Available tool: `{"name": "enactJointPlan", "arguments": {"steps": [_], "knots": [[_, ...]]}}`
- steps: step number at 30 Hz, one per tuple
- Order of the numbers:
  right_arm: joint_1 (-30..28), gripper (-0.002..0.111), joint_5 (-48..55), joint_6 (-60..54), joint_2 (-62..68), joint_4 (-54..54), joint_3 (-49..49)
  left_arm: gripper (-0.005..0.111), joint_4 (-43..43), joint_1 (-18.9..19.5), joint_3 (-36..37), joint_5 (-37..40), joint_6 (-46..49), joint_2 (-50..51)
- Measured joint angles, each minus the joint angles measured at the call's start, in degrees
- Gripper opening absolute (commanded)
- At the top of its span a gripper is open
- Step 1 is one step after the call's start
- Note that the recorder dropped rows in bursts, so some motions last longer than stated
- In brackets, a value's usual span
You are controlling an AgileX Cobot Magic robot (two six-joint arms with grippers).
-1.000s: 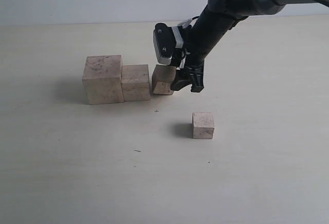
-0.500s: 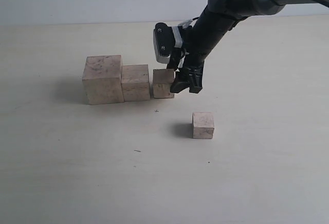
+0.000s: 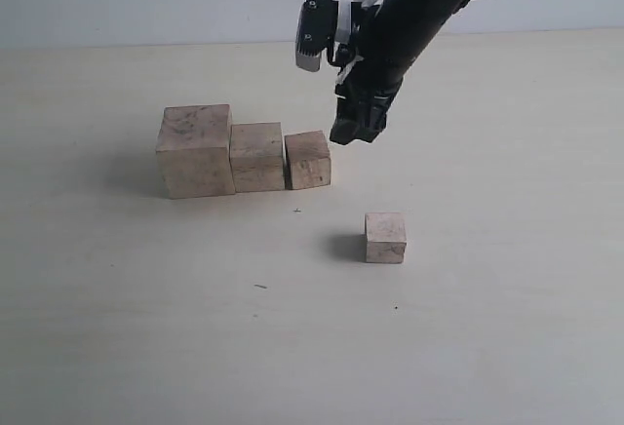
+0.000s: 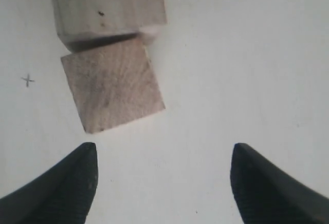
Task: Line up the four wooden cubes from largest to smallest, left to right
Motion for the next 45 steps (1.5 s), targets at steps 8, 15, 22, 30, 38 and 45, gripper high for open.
{"name": "enactJointPlan", "arguments": {"steps": [8, 15, 22, 30, 38, 45], "knots": [[0.0, 0.069, -4.7, 10.4, 4.0, -7.2, -0.1, 0.0, 0.0, 0.0, 0.0, 0.0, 0.0, 0.0], [0.0, 0.069, -7.2, 11.2, 6.0, -6.7, -0.1, 0.0, 0.0, 0.0, 0.0, 0.0, 0.0, 0.0], [0.0, 0.069, -7.8, 10.5, 6.1, -1.0, -0.1, 0.0, 0.0, 0.0, 0.0, 0.0, 0.0, 0.0], [0.0, 0.069, -7.3, 10.3, 6.1, -0.4, -0.1, 0.0, 0.0, 0.0, 0.0, 0.0, 0.0, 0.0], [0.0, 0.067, -5.7, 10.3, 6.1, 0.2, -0.1, 0.0, 0.0, 0.0, 0.0, 0.0, 0.0, 0.0], [0.0, 0.064, -4.8, 10.3, 6.1, 1.1, -0.1, 0.0, 0.0, 0.0, 0.0, 0.0, 0.0, 0.0]]}}
